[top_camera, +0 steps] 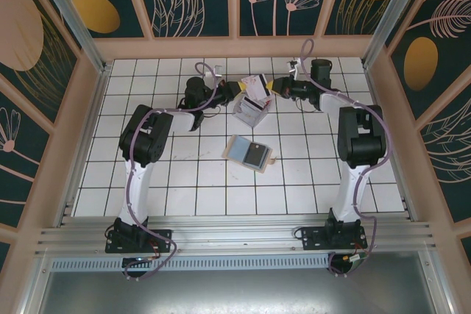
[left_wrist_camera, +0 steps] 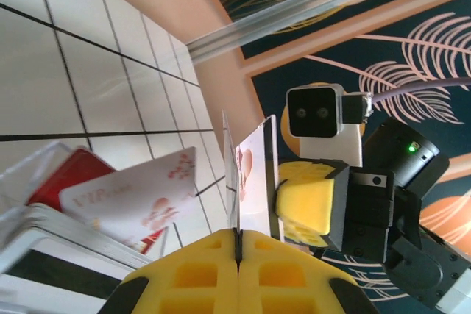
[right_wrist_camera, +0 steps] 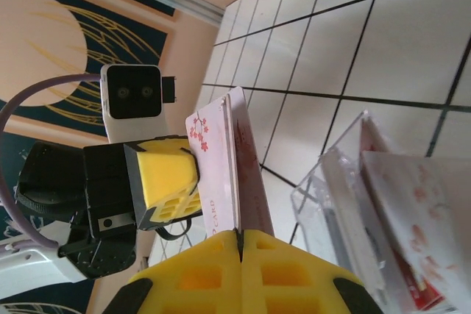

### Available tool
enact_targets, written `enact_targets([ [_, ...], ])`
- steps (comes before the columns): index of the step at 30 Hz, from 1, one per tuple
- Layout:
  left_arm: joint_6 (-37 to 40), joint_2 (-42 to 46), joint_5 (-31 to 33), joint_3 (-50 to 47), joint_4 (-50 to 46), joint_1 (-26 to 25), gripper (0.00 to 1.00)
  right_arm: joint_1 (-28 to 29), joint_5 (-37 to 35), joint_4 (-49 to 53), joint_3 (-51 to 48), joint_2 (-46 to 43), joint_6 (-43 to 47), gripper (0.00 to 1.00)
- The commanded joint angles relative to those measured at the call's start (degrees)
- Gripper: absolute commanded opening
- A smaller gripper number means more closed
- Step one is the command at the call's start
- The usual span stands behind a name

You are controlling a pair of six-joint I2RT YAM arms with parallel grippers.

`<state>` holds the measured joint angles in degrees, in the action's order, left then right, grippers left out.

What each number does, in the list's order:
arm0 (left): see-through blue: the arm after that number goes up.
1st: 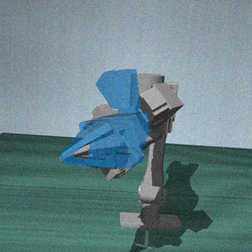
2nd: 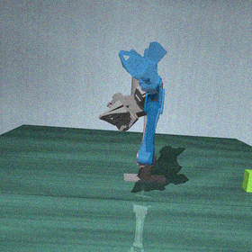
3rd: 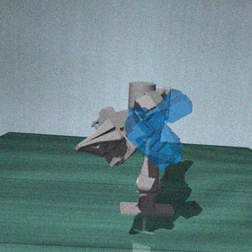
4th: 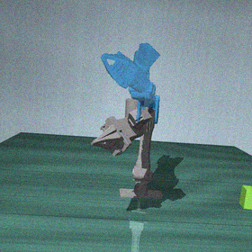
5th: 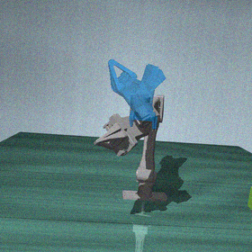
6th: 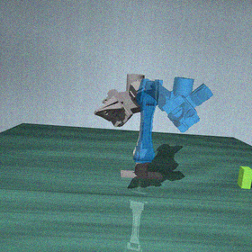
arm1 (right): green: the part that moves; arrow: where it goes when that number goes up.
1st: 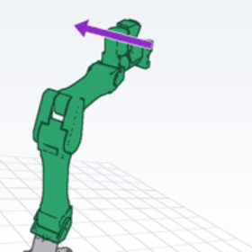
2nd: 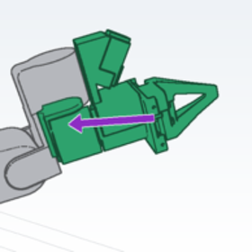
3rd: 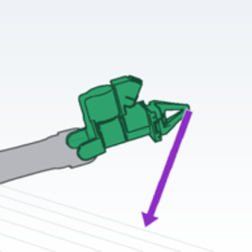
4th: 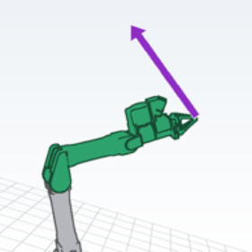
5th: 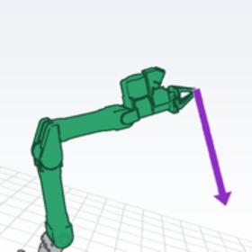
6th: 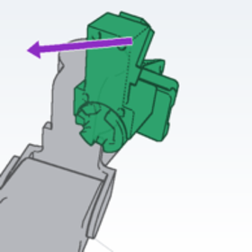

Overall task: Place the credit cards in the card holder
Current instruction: Place the credit card in the storage box.

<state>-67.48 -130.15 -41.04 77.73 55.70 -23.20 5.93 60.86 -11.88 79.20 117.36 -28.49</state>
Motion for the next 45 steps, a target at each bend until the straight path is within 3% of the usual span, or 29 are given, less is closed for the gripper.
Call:
enact_targets([
  [1,2.8,-1.0,0.4,3.0,-0.8,0.1,0.0,-0.9,-1.1,3.2,2.8,1.8,3.2,0.04],
  [7,4.1,-1.4,1.1,3.8,-2.5,0.2,0.0,-1.1,-2.6,7.1,5.3,2.4,6.7,0.03],
  [11,5.1,-0.2,1.6,2.2,-3.2,0.9,0.0,-1.1,-8.0,15.6,9.2,2.6,14.8,0.03],
  [22,5.4,4.2,1.9,-2.7,-1.4,2.9,0.0,2.7,-20.4,24.3,12.4,2.7,28.1,0.02],
  [32,5.4,5.1,1.5,-3.2,-1.4,3.0,0.0,6.2,-28.2,23.6,10.9,1.2,35.5,0.01],
  [40,5.3,5.2,1.0,-3.2,-1.1,3.0,0.0,6.2,-30.1,24.4,8.7,-0.5,39.6,0.02],
  [43,4.9,5.3,0.7,-3.3,-0.6,3.0,0.0,6.2,-29.7,24.4,8.1,-1.0,40.1,0.04],
  [45,4.6,5.4,0.5,-3.6,-0.3,3.0,0.0,6.0,-28.7,23.2,7.3,-1.6,39.3,0.13],
])
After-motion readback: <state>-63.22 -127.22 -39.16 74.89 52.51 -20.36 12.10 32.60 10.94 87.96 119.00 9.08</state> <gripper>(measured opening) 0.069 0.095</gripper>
